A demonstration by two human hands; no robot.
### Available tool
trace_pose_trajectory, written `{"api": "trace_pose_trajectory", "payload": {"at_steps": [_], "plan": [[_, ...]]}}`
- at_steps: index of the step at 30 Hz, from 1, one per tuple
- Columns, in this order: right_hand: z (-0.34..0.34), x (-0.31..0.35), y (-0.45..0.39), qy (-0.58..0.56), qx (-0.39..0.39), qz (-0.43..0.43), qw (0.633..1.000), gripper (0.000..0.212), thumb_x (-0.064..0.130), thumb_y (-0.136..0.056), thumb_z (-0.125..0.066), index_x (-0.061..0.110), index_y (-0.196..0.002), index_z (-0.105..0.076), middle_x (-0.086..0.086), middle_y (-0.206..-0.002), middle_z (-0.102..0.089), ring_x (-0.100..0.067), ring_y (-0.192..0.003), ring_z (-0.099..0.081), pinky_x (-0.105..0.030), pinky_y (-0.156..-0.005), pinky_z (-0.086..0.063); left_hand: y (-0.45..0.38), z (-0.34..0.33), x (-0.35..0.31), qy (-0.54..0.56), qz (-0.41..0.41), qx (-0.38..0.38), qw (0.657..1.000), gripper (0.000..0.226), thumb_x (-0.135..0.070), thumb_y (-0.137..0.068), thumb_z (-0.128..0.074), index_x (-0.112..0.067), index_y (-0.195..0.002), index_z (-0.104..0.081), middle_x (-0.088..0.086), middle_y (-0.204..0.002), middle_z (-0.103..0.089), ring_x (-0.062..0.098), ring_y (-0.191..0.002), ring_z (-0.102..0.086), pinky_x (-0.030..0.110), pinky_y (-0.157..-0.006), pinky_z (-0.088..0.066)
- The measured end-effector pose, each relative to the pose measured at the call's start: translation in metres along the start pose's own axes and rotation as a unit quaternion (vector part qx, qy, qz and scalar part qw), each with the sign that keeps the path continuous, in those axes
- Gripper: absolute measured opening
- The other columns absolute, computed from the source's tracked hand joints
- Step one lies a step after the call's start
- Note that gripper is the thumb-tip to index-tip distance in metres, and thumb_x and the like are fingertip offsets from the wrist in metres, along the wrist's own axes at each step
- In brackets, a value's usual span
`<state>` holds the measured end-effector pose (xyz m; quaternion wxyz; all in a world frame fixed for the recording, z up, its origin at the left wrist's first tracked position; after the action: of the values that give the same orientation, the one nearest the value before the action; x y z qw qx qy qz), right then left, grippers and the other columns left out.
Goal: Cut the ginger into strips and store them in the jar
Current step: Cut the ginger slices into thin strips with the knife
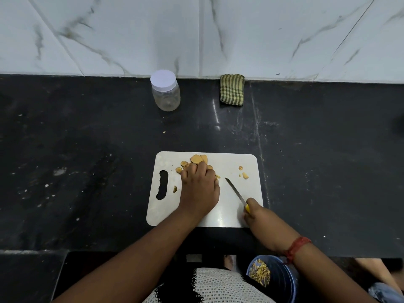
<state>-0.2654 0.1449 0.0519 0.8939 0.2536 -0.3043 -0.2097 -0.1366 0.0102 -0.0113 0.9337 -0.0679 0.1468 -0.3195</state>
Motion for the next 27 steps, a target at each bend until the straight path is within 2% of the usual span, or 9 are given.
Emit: {"api": "trace_pose_trajectory", "payload": {"at_steps": [2,7,12,16,18,20,23,27], "plan": [[0.005,-0.003,0.002,0.010,0.002,0.010,1.000,0.013,0.021,-0.100,-0.039,0.012,-0.093,-0.034,0.000,-0.068,-0.045,-0.014,-0.058,-0.043,-0.023,-0.050,-0.030,0.000,0.000,0.002,-0.004,-0.012,-0.003,1.000,0.022,-0.037,-0.089,-0.065,-0.015,-0.091,-0.066,0.004,-0.099,-0.059,0.024,-0.091,-0.052,0.042,-0.078,-0.042],[0.014,-0.008,0.006,0.025,0.013,0.029,0.999,0.015,0.024,-0.100,-0.042,0.016,-0.090,-0.034,-0.001,-0.068,-0.047,-0.014,-0.058,-0.041,-0.024,-0.051,-0.031,0.006,0.010,0.015,0.024,-0.033,-0.036,0.999,0.017,-0.035,-0.093,-0.060,-0.019,-0.089,-0.061,0.002,-0.097,-0.055,0.022,-0.089,-0.047,0.041,-0.080,-0.035],[0.015,0.000,-0.006,0.033,0.015,0.026,0.999,0.013,0.024,-0.100,-0.040,0.013,-0.095,-0.036,0.001,-0.068,-0.046,-0.011,-0.058,-0.041,-0.020,-0.049,-0.029,0.027,0.019,0.052,0.040,0.017,-0.051,0.998,0.015,-0.031,-0.090,-0.055,-0.019,-0.094,-0.064,0.001,-0.101,-0.056,0.024,-0.092,-0.048,0.041,-0.081,-0.032],[0.004,0.006,-0.023,0.041,0.002,0.006,0.999,0.008,0.018,-0.099,-0.038,0.014,-0.094,-0.033,-0.001,-0.069,-0.048,-0.023,-0.065,-0.050,-0.034,-0.060,-0.039,0.039,0.026,0.076,0.038,0.040,-0.052,0.997,0.012,-0.029,-0.087,-0.060,-0.019,-0.093,-0.062,0.000,-0.101,-0.056,0.023,-0.092,-0.048,0.042,-0.083,-0.035],[-0.001,0.007,-0.023,0.037,-0.008,-0.008,0.999,0.006,0.015,-0.098,-0.037,0.013,-0.095,-0.033,-0.001,-0.067,-0.047,-0.027,-0.066,-0.052,-0.037,-0.063,-0.042,0.043,0.030,0.080,0.032,0.038,-0.051,0.997,0.011,-0.028,-0.087,-0.063,-0.019,-0.093,-0.062,0.000,-0.100,-0.056,0.022,-0.092,-0.048,0.041,-0.082,-0.034],[-0.007,0.008,-0.017,0.034,-0.004,-0.011,0.999,0.005,0.013,-0.098,-0.038,0.014,-0.096,-0.033,0.001,-0.066,-0.047,-0.024,-0.064,-0.052,-0.035,-0.061,-0.040,0.045,0.031,0.084,0.031,0.051,-0.041,0.997,0.011,-0.027,-0.087,-0.066,-0.019,-0.095,-0.062,0.000,-0.101,-0.056,0.022,-0.093,-0.048,0.041,-0.083,-0.034],[-0.016,0.009,-0.005,0.018,0.005,-0.013,1.000,0.006,0.011,-0.098,-0.037,0.016,-0.096,-0.033,0.002,-0.068,-0.047,-0.019,-0.062,-0.050,-0.031,-0.054,-0.035,0.048,0.029,0.091,0.027,0.065,-0.022,0.997,0.013,-0.033,-0.088,-0.058,-0.021,-0.094,-0.061,-0.001,-0.101,-0.055,0.022,-0.093,-0.049,0.041,-0.083,-0.034],[-0.022,0.021,0.001,-0.032,-0.030,-0.030,0.999,0.004,0.015,-0.100,-0.036,0.017,-0.098,-0.033,0.003,-0.068,-0.049,-0.009,-0.056,-0.046,-0.020,-0.046,-0.028,0.048,0.030,0.093,0.037,0.070,0.007,0.997,0.020,-0.039,-0.091,-0.051,-0.023,-0.092,-0.063,-0.006,-0.096,-0.056,0.019,-0.091,-0.049,0.040,-0.085,-0.033]]}}
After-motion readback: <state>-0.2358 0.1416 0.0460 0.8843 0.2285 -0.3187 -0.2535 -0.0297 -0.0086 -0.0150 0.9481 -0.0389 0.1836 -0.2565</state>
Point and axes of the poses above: each hand's wrist, its own y-axis away from the middle knuckle, its own z-axis out of the back of the hand, x = y × z, the point moved 1 cm from there along -y, towards the middle knuckle
